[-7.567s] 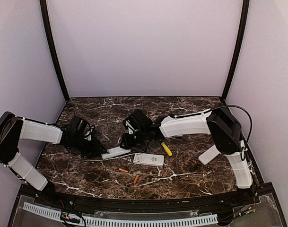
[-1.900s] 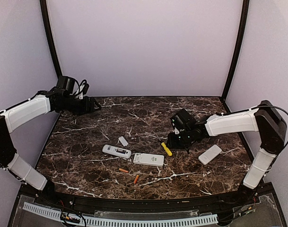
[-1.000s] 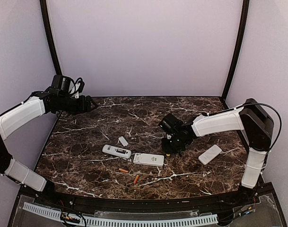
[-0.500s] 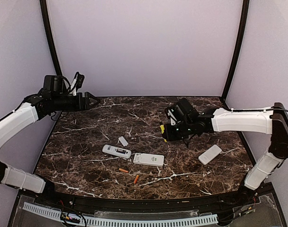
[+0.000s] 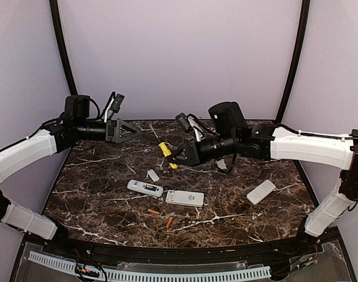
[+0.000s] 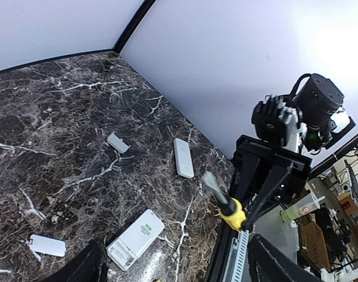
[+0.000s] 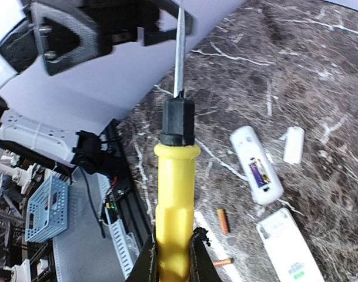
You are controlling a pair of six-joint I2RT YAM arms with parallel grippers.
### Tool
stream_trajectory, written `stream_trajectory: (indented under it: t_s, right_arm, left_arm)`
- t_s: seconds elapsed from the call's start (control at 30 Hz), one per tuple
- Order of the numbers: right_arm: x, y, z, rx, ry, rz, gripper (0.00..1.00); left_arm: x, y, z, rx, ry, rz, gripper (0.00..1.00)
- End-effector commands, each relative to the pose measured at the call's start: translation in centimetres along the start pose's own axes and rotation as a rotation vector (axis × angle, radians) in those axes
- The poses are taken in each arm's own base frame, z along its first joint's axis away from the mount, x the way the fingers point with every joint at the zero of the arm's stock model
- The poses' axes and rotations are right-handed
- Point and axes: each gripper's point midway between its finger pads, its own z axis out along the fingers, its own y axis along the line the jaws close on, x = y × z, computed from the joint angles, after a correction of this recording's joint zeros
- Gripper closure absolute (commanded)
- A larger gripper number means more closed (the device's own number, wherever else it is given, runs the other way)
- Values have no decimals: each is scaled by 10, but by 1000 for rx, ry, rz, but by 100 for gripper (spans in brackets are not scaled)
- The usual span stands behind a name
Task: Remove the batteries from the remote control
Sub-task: Pick up the screwdriver from the center of the board, then pass from the right arm to the left
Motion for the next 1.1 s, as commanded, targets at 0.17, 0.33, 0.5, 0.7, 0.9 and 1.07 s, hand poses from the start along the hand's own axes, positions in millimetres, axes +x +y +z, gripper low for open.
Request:
stream_trajectory:
  t_s: [0.17, 0.33, 0.5, 0.7, 0.9, 1.07]
  right_arm:
    - [-13, 68, 18, -255, 29, -107, 100]
    - [-14, 64, 25, -234, 38, -108, 100]
    - [-24, 62, 19, -196, -7, -118, 100]
    - [-35, 43, 1, -109, -90, -85, 100]
    - [-32, 41, 2, -136, -73, -78, 100]
    - [-27, 57, 14, -216, -22, -103, 100]
  left_arm:
    - [11, -37, 12, 257, 60, -46, 18]
    - [8, -48, 6, 291, 45, -29, 32]
    - [4, -47, 3, 254, 24, -10, 41]
    - [-2, -43, -4, 212, -9, 9, 32]
    - [-2, -49, -4, 265, 3, 0, 24]
    - [2, -50, -2, 302, 22, -26, 18]
